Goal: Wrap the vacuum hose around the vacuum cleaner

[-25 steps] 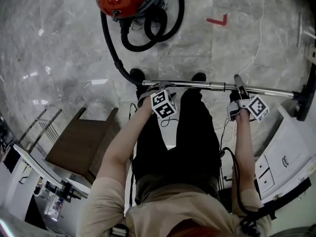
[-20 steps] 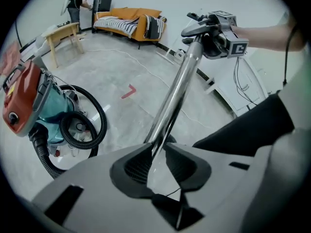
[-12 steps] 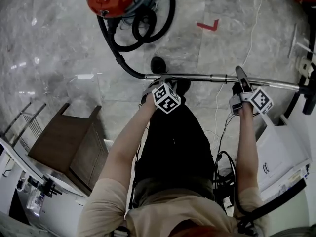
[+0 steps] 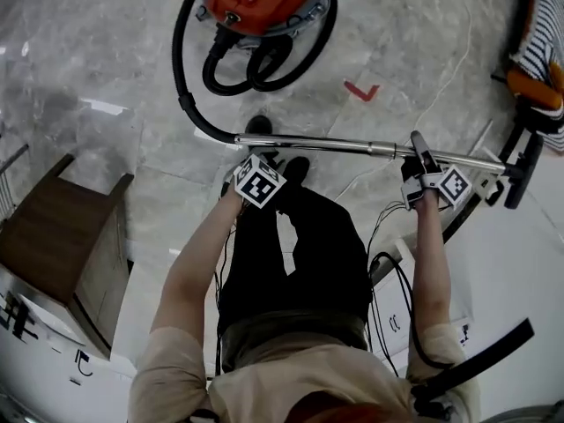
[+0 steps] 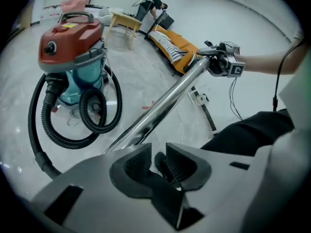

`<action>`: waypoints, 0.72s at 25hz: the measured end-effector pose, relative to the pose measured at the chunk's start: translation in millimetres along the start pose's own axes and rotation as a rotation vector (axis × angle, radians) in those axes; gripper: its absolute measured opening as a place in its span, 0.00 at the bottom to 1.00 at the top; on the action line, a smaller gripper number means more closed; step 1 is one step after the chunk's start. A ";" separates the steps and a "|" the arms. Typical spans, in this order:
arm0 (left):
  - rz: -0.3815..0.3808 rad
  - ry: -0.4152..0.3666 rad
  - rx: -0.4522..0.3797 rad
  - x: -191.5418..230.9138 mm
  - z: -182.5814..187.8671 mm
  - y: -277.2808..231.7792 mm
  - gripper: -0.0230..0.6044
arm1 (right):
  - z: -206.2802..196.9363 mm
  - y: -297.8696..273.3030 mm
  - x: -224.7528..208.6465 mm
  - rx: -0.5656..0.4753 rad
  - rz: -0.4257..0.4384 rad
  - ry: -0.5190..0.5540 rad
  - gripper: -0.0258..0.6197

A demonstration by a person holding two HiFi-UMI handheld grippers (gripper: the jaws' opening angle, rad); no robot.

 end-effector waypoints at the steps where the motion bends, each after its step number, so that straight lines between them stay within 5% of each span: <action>1: 0.009 0.019 -0.017 6.7 5.0 5.4 0.19 | 11.8 -7.2 2.2 0.019 -0.003 0.003 0.17; 7: 0.098 0.093 -0.092 36.2 36.1 22.9 0.19 | 60.7 -55.1 -7.2 0.124 -0.044 0.063 0.17; 18: 0.168 0.240 -0.004 -1.5 108.9 -45.2 0.19 | 137.8 -134.4 -37.8 0.296 -0.008 0.147 0.17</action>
Point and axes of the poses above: the fingertips, and each gripper's own axes: y backward along the fingers, x to its left, z out of its top, the point moved 1 cm from there along y, backward along the fingers, and after that the axes turned 4 degrees about x, right-handed, at the moved point
